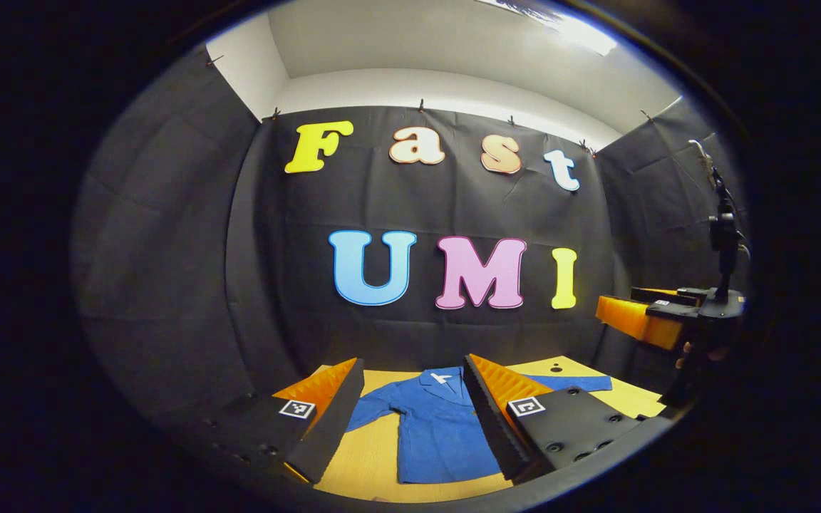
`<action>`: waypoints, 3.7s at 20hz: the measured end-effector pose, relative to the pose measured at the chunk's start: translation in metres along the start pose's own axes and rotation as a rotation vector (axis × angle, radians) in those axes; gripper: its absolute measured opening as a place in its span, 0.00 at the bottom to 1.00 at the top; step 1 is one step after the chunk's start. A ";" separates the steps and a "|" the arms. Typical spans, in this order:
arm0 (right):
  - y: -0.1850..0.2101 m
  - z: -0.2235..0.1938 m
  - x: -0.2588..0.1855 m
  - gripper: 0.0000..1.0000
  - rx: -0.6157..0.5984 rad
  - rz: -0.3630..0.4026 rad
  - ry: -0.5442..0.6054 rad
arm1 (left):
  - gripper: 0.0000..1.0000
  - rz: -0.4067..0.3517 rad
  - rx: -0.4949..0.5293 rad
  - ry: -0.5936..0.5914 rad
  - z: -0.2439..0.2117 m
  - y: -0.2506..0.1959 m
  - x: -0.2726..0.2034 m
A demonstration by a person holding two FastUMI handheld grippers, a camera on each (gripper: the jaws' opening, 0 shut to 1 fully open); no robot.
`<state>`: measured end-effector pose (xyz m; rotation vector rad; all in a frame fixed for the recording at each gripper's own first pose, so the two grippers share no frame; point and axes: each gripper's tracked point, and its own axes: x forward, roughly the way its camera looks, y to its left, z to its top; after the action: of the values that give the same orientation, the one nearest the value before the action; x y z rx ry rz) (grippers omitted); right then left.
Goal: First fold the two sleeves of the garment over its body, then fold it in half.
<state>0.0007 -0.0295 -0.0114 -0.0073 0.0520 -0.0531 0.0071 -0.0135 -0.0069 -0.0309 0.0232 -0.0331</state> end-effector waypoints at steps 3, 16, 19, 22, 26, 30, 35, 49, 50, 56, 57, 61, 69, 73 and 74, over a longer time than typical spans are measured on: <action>-0.009 0.010 0.001 0.95 -0.047 -0.022 -0.032 | 0.81 0.001 -0.018 0.007 -0.002 0.000 0.004; -0.025 0.007 0.036 0.96 -0.029 -0.001 -0.024 | 0.81 0.034 -0.015 0.043 -0.005 -0.011 0.038; -0.037 0.001 0.055 0.96 -0.031 0.000 -0.013 | 0.81 0.030 -0.013 0.042 -0.002 -0.021 0.054; -0.044 -0.006 0.072 0.95 -0.014 0.009 0.005 | 0.81 0.051 -0.003 0.053 -0.002 -0.021 0.077; -0.061 -0.019 0.094 0.96 -0.012 0.007 0.019 | 0.81 0.076 -0.004 0.061 -0.005 -0.019 0.105; -0.074 -0.051 0.114 0.96 -0.006 0.003 0.084 | 0.81 0.121 0.011 0.077 -0.011 -0.011 0.133; -0.096 -0.085 0.147 0.96 0.025 -0.012 0.139 | 0.81 0.152 -0.019 0.107 -0.017 -0.008 0.164; -0.372 -0.296 0.205 0.97 0.178 -0.522 0.533 | 0.81 0.166 0.001 0.245 -0.057 -0.065 0.237; -0.390 -0.312 0.204 0.97 0.196 -0.562 0.568 | 0.81 0.158 0.011 0.258 -0.060 -0.072 0.243; -0.470 -0.419 0.161 0.96 0.299 -0.749 0.862 | 0.81 0.066 0.028 0.304 -0.069 -0.122 0.280; -0.479 -0.428 0.160 0.93 0.311 -0.762 0.883 | 0.81 0.054 0.039 0.309 -0.071 -0.129 0.284; -0.496 -0.447 0.149 0.96 0.419 -0.805 0.933 | 0.81 0.000 0.061 0.330 -0.080 -0.159 0.296; -0.500 -0.450 0.145 0.72 0.362 -0.794 0.998 | 0.81 -0.020 0.028 0.381 -0.095 -0.176 0.304; -0.490 -0.457 0.158 0.07 0.505 -0.797 1.008 | 0.81 -0.016 0.015 0.393 -0.098 -0.176 0.303; -0.490 -0.459 0.156 0.00 0.539 -0.794 1.026 | 0.81 -0.014 0.009 0.391 -0.097 -0.176 0.302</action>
<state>0.1067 -0.5300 -0.4736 0.5440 1.0602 -0.8620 0.3003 -0.2019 -0.1054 -0.0148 0.4138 -0.0525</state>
